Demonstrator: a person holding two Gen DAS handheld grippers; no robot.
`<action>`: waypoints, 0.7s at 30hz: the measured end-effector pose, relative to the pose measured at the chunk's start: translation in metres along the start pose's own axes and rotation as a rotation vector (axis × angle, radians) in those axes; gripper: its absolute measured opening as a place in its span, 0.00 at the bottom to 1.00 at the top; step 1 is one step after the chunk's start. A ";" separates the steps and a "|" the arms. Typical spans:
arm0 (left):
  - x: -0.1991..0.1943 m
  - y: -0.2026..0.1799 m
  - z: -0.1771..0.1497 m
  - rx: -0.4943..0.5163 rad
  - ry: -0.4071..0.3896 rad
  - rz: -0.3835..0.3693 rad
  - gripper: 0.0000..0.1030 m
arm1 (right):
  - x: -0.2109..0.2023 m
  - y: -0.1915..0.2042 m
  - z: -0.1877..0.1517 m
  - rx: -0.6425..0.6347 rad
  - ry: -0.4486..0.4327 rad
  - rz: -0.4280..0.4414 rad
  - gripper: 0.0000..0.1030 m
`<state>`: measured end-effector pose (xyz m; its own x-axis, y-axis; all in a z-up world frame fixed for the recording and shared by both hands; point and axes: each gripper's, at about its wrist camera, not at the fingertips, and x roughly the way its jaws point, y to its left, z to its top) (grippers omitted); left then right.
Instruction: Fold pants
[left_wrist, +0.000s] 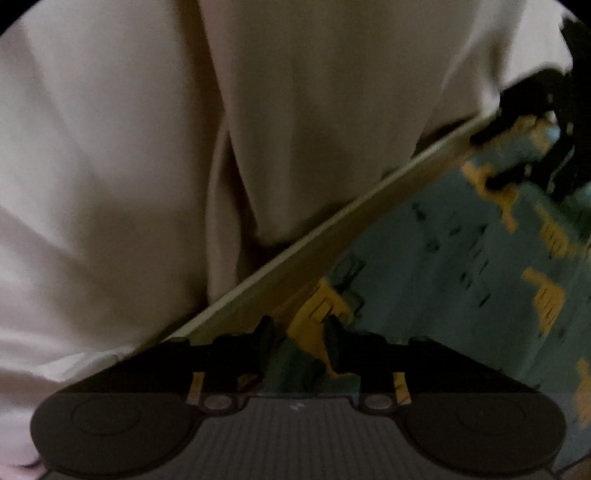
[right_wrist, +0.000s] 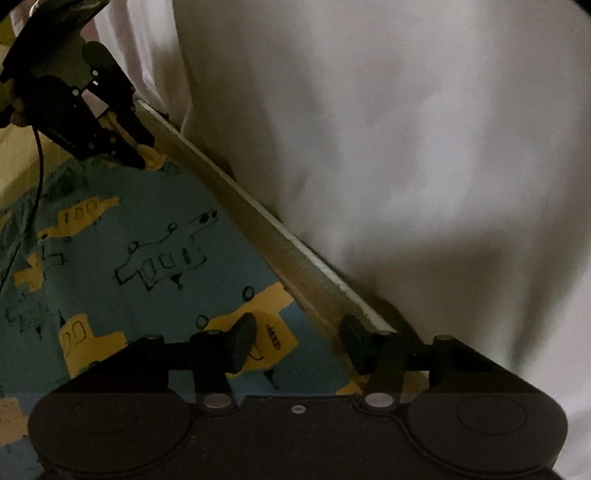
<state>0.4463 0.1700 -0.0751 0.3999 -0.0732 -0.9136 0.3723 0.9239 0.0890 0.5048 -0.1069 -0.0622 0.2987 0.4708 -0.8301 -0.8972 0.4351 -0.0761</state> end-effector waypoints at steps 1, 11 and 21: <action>-0.001 -0.002 -0.001 0.016 -0.008 0.003 0.29 | -0.002 0.001 -0.001 -0.004 -0.006 -0.009 0.45; 0.005 -0.008 0.003 -0.057 -0.004 0.029 0.01 | -0.008 0.010 -0.003 -0.068 -0.011 0.001 0.22; -0.009 -0.001 -0.013 -0.112 -0.057 0.096 0.00 | -0.003 0.015 0.007 -0.088 -0.027 -0.054 0.00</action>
<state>0.4319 0.1749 -0.0722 0.4775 -0.0013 -0.8786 0.2355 0.9636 0.1266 0.4929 -0.0963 -0.0569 0.3552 0.4694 -0.8084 -0.9042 0.3919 -0.1697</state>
